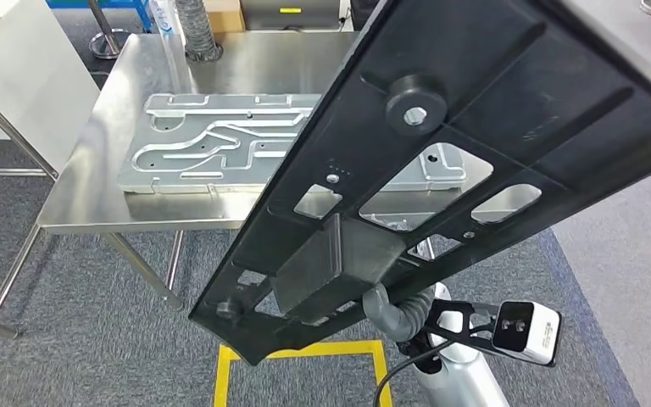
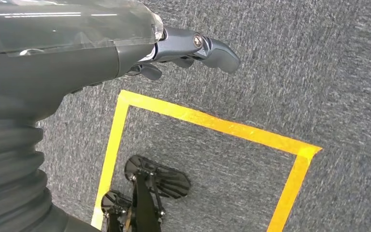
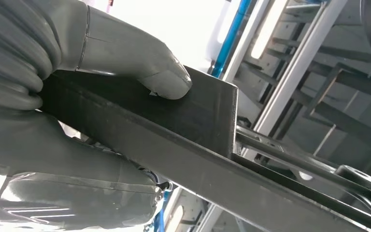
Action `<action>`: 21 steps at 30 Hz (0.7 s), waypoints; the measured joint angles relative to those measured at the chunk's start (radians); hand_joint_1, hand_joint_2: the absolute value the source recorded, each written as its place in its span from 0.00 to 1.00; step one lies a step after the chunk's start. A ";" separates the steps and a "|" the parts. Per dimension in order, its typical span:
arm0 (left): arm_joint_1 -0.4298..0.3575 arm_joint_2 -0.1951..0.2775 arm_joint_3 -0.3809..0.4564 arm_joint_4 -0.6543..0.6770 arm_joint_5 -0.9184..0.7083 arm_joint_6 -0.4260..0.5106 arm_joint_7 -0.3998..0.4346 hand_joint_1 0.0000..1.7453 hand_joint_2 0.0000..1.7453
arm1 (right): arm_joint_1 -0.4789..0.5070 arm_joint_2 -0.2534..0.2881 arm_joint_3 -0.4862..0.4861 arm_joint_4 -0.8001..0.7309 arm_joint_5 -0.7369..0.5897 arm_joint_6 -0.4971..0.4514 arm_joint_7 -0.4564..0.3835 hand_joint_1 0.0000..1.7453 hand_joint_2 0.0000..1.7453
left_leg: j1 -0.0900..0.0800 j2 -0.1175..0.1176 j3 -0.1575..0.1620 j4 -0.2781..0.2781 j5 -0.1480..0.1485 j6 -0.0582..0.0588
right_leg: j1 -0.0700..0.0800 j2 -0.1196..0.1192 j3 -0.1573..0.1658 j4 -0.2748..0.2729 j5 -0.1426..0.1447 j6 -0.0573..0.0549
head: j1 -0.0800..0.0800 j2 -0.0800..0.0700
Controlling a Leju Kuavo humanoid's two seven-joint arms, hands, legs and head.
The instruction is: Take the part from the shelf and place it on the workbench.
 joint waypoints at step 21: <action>0.005 -0.008 0.000 0.000 -0.013 0.000 -0.013 0.00 1.00 | 0.046 -0.001 -0.039 -0.058 0.010 0.014 0.000 1.00 1.00 | 0.001 0.001 -0.099 0.273 -0.131 -0.043 | -0.005 0.000 -0.031 -0.040 0.077 -0.043 | 0.000 0.000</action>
